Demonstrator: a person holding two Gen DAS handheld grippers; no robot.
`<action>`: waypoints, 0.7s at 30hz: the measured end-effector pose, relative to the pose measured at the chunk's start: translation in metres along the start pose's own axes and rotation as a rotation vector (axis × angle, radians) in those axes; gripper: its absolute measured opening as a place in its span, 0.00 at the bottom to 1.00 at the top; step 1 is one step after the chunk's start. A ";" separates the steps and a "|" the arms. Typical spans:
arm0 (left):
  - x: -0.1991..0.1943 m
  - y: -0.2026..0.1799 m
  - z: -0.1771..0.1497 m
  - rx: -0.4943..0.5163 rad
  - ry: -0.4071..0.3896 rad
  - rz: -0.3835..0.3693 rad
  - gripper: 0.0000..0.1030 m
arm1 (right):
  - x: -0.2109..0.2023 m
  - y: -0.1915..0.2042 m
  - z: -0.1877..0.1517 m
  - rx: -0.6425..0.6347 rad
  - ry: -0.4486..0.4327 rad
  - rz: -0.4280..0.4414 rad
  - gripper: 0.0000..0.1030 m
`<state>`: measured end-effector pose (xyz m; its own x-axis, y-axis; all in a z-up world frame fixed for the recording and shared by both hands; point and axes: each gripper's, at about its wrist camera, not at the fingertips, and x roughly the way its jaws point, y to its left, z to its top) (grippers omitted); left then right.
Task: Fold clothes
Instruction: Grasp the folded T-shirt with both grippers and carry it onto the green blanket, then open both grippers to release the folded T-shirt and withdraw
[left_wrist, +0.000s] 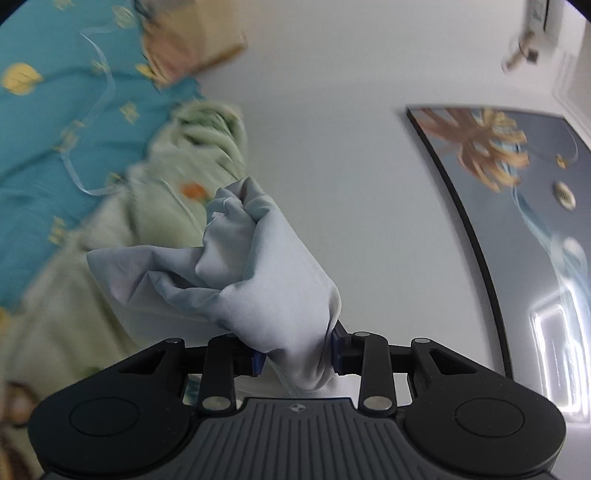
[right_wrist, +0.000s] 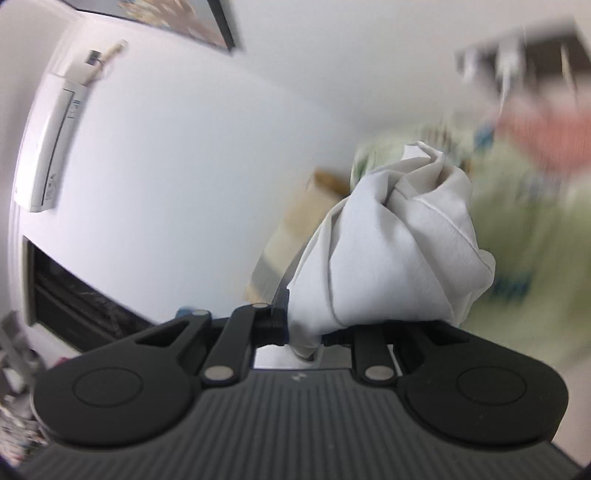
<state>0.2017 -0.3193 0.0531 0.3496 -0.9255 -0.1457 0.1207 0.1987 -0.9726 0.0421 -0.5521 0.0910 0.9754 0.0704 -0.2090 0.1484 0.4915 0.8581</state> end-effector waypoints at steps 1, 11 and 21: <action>0.012 0.000 -0.020 0.015 0.022 -0.005 0.34 | -0.006 -0.004 0.011 -0.027 -0.021 -0.017 0.18; 0.083 0.106 -0.115 -0.009 0.246 0.182 0.37 | -0.038 -0.120 0.006 0.124 0.068 -0.371 0.18; 0.043 0.071 -0.132 0.307 0.285 0.326 0.85 | -0.069 -0.105 -0.009 0.049 0.061 -0.416 0.29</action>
<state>0.1028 -0.3874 -0.0462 0.1535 -0.8422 -0.5168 0.3293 0.5367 -0.7769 -0.0418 -0.6001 0.0110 0.8194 -0.0732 -0.5685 0.5365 0.4471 0.7157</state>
